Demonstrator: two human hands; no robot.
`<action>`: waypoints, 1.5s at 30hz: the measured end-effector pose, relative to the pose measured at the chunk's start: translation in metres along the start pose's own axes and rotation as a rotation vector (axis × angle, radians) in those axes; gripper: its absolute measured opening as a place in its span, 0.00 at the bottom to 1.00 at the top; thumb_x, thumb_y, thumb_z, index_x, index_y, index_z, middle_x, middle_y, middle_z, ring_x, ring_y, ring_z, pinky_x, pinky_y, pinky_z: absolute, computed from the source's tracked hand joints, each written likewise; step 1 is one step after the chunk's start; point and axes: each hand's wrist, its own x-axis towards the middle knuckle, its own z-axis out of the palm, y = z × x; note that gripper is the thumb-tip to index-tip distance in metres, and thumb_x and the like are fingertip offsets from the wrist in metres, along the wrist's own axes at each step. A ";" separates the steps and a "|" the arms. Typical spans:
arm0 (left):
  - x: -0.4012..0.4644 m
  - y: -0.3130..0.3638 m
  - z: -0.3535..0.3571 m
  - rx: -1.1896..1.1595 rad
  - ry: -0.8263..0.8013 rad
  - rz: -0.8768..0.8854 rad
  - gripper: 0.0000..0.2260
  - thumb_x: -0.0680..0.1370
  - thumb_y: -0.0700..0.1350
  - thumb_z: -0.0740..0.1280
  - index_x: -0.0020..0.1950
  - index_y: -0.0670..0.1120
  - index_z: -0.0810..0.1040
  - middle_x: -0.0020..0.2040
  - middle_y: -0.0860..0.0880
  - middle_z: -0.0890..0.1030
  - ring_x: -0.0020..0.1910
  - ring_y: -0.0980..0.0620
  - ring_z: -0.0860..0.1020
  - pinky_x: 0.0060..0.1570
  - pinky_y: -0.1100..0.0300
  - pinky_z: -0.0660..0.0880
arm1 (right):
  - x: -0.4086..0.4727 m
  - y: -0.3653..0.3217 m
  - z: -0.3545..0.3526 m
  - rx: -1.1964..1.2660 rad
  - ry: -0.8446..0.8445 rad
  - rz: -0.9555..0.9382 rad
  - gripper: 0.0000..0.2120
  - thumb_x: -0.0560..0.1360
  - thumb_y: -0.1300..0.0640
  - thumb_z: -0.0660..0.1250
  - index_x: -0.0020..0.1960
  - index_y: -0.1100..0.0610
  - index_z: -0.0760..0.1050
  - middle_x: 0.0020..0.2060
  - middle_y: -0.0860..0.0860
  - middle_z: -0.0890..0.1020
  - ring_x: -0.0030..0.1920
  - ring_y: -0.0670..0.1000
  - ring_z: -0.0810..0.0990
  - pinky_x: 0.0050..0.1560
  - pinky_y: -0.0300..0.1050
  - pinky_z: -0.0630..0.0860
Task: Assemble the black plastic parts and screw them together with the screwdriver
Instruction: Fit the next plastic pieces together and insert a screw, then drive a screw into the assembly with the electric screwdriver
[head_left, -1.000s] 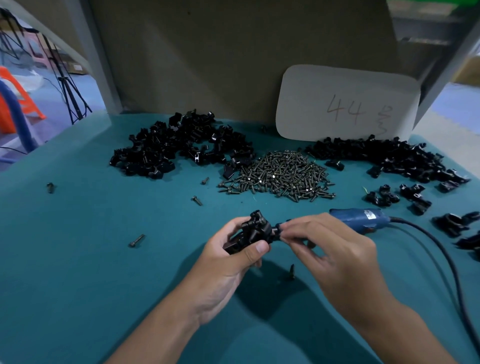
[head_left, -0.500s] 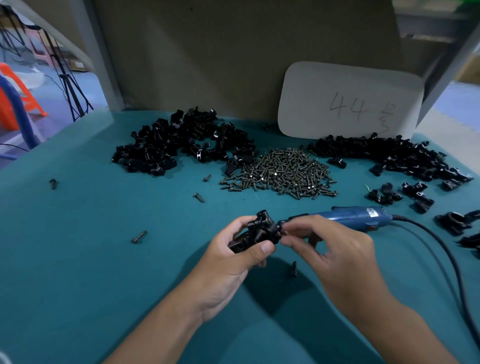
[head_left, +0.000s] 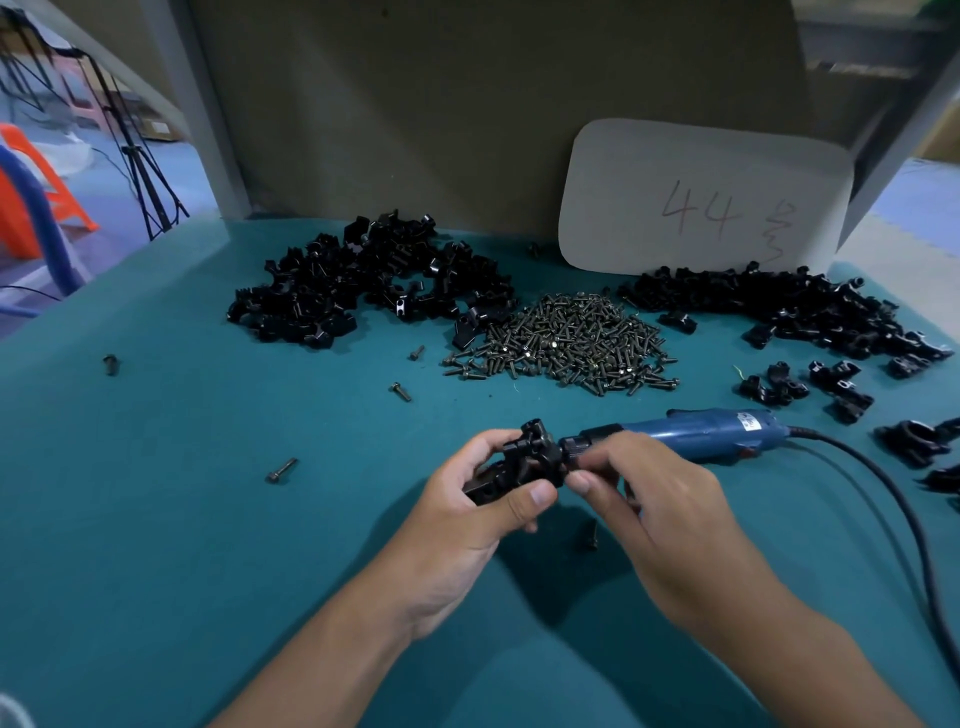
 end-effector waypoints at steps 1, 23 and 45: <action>0.000 0.000 0.000 0.019 -0.006 -0.003 0.23 0.70 0.42 0.76 0.63 0.43 0.77 0.51 0.47 0.83 0.48 0.51 0.77 0.50 0.59 0.76 | 0.000 0.001 0.000 -0.020 -0.021 0.001 0.12 0.84 0.43 0.57 0.45 0.44 0.71 0.41 0.39 0.74 0.43 0.42 0.74 0.43 0.30 0.67; -0.001 -0.005 -0.001 0.116 -0.095 0.013 0.18 0.67 0.47 0.79 0.56 0.50 0.81 0.48 0.48 0.82 0.44 0.52 0.77 0.47 0.62 0.76 | -0.003 -0.006 -0.010 -0.077 -0.160 0.147 0.21 0.80 0.34 0.45 0.36 0.38 0.68 0.35 0.39 0.77 0.33 0.48 0.75 0.30 0.45 0.65; -0.007 0.019 -0.012 0.079 0.190 0.048 0.19 0.61 0.56 0.80 0.51 0.63 0.82 0.50 0.49 0.85 0.44 0.51 0.80 0.59 0.52 0.76 | 0.056 0.046 -0.024 0.393 0.060 1.531 0.27 0.79 0.40 0.65 0.63 0.64 0.74 0.47 0.58 0.85 0.37 0.52 0.81 0.34 0.43 0.75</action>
